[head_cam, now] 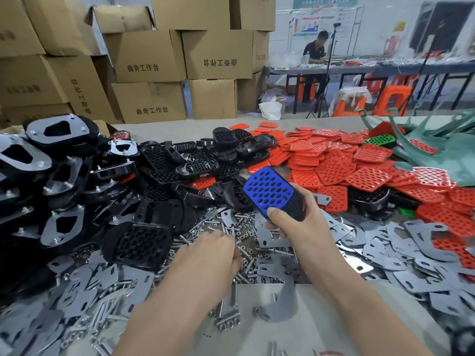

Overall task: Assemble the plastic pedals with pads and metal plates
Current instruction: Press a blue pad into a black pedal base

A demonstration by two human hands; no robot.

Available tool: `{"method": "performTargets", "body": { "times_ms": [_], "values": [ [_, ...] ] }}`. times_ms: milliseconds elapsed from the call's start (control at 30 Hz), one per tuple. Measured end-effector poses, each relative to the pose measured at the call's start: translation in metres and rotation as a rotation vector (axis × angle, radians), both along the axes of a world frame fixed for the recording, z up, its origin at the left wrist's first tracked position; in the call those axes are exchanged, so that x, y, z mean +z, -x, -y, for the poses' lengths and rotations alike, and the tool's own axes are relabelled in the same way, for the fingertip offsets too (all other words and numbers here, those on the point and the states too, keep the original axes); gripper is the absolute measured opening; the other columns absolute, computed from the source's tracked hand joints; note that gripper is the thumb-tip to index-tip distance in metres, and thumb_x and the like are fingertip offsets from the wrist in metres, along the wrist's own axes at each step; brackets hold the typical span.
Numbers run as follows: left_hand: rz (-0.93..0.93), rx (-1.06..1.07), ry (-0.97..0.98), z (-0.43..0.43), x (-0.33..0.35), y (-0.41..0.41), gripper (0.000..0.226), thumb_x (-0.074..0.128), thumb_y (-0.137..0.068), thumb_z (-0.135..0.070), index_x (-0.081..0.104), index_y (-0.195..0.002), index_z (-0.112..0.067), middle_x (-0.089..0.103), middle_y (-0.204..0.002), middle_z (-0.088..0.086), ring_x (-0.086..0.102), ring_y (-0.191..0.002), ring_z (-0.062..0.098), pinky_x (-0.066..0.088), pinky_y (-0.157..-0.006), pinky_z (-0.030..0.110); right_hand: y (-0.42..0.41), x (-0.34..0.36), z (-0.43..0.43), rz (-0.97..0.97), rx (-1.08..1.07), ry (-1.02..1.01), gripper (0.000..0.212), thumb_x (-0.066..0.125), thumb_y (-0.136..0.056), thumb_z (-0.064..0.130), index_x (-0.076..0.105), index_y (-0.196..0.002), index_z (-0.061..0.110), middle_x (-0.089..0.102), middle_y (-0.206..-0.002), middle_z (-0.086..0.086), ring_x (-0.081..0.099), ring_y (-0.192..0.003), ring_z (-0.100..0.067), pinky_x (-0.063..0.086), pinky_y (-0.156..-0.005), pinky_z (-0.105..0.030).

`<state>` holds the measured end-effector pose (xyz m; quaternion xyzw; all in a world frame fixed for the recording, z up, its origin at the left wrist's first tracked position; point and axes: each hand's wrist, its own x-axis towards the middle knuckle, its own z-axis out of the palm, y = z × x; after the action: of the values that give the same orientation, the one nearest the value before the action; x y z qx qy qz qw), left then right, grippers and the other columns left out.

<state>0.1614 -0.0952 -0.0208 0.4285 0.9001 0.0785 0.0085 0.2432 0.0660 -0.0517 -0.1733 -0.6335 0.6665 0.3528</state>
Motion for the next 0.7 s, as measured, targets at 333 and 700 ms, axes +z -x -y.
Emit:
{"method": "performTargets", "body": {
  "times_ms": [333,700],
  "values": [
    [0.366,-0.005,-0.908,-0.011,0.009,-0.006,0.007,0.059,-0.098,-0.029,0.062,-0.091,-0.03,0.065,-0.084,-0.021,0.058,-0.069,0.002,0.041,-0.063,0.011,0.0,-0.004,0.01,0.037,0.085,-0.265,0.059,0.066,-0.096,0.002,0.043,-0.14,0.035,0.069,-0.111,0.028,0.068,-0.095,0.005,0.054,-0.077,-0.011],
    [0.284,-0.046,-1.02,-0.016,0.002,-0.01,0.022,0.07,-0.093,-0.017,0.066,-0.092,-0.039,0.066,-0.096,-0.024,0.066,-0.085,-0.001,0.048,-0.072,0.008,0.002,-0.007,0.025,0.103,0.113,-0.437,0.059,0.059,-0.094,0.017,0.042,-0.124,0.065,0.07,-0.111,0.023,0.074,-0.093,-0.007,0.061,-0.083,-0.029]
  ]
}}
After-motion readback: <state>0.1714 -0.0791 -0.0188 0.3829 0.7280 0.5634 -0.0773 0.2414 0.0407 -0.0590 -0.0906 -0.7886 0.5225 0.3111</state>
